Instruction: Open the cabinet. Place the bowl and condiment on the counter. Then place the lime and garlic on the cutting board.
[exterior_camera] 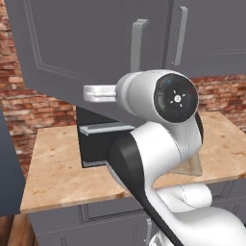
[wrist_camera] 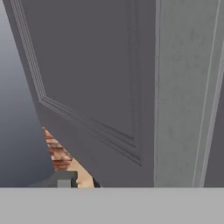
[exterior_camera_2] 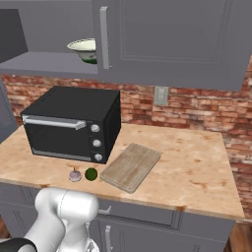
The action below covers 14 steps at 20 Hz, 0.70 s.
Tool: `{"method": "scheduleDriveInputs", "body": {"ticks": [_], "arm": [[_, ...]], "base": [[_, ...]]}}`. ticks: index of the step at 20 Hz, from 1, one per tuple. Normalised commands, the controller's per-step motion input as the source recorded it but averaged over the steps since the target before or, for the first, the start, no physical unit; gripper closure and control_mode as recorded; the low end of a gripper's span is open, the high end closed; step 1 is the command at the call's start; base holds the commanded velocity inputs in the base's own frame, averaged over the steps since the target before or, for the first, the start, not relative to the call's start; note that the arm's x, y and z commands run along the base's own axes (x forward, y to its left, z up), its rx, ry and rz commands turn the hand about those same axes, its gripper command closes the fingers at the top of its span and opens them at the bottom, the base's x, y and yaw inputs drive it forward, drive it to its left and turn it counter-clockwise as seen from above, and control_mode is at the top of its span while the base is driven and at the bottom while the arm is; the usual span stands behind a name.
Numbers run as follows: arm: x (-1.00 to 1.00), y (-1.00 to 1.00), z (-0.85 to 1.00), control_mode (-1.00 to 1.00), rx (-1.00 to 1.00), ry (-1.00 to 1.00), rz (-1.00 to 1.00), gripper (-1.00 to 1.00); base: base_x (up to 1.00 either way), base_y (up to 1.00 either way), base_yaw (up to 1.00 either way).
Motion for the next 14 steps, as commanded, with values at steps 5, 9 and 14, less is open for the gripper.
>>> {"method": "scheduleDriveInputs", "body": {"ticks": [5, 9, 14], "arm": [[-0.64, -0.55, 0.22, -1.0, 0.0, 0.01, -0.05, -1.0], [-0.82, -0.67, 0.15, -1.0, 0.01, 0.01, -0.14, -1.0], [-0.84, -0.84, 0.11, -1.0, 0.04, 0.07, -0.29, -1.0]], "base": [[0.0, 0.0, 0.0], [0.0, 0.0, 0.0], [0.0, 0.0, 0.0]]}}
